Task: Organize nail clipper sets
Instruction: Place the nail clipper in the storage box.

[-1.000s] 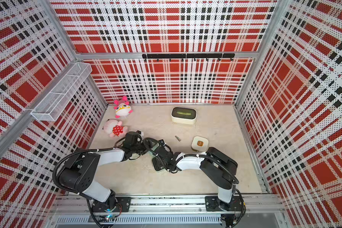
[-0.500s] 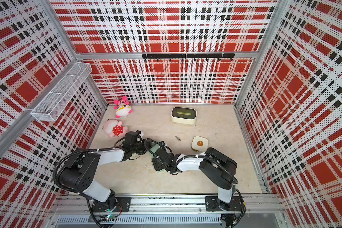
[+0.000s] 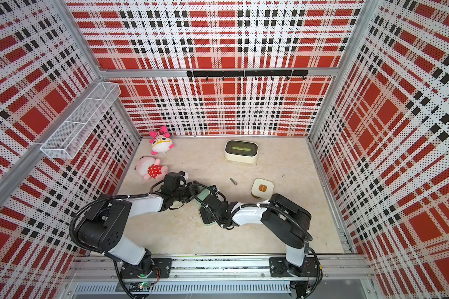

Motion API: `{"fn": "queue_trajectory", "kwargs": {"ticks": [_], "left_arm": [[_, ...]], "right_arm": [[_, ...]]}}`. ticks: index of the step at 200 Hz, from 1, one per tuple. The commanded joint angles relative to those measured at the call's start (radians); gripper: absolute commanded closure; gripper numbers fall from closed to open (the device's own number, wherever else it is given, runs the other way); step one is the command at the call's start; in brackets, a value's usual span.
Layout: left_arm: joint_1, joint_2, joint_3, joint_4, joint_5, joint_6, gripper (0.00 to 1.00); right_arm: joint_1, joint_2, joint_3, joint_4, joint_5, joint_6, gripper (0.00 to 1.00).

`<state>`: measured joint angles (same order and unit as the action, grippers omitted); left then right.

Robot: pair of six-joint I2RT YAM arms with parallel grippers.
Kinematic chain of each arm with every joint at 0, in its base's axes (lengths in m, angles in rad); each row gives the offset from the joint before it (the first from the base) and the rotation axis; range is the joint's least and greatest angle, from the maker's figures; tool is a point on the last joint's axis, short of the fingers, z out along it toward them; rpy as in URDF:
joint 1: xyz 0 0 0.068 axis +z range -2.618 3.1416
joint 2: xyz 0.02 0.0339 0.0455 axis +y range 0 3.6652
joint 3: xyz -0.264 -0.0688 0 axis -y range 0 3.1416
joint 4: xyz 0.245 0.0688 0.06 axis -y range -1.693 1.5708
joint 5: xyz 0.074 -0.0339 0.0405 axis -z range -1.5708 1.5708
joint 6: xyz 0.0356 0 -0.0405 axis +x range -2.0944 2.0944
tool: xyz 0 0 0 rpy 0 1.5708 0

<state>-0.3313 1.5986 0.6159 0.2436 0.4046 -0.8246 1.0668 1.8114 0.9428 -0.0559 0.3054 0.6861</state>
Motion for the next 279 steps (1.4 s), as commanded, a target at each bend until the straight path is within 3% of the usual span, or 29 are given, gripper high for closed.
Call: {"fn": "queue_trajectory", "kwargs": {"ticks": [1,99,156,232,279], "left_arm": [[0.008,0.017,-0.01,-0.007,-0.003,0.013,0.23],[0.008,0.015,-0.009,-0.006,0.0,0.013,0.23],[0.008,0.006,-0.002,-0.012,0.007,0.01,0.23],[0.008,-0.003,0.004,-0.02,0.013,0.012,0.23],[0.007,-0.041,0.037,-0.047,0.017,0.012,0.23]], "right_arm": [[0.017,-0.002,-0.02,-0.037,0.007,0.015,0.73],[0.021,-0.124,-0.015,-0.088,0.082,0.014,0.62],[0.02,-0.076,0.033,-0.086,0.039,-0.002,0.79],[0.02,-0.003,-0.008,-0.034,0.0,0.031,0.82],[0.02,-0.059,0.012,-0.07,0.032,0.016,0.78]]}}
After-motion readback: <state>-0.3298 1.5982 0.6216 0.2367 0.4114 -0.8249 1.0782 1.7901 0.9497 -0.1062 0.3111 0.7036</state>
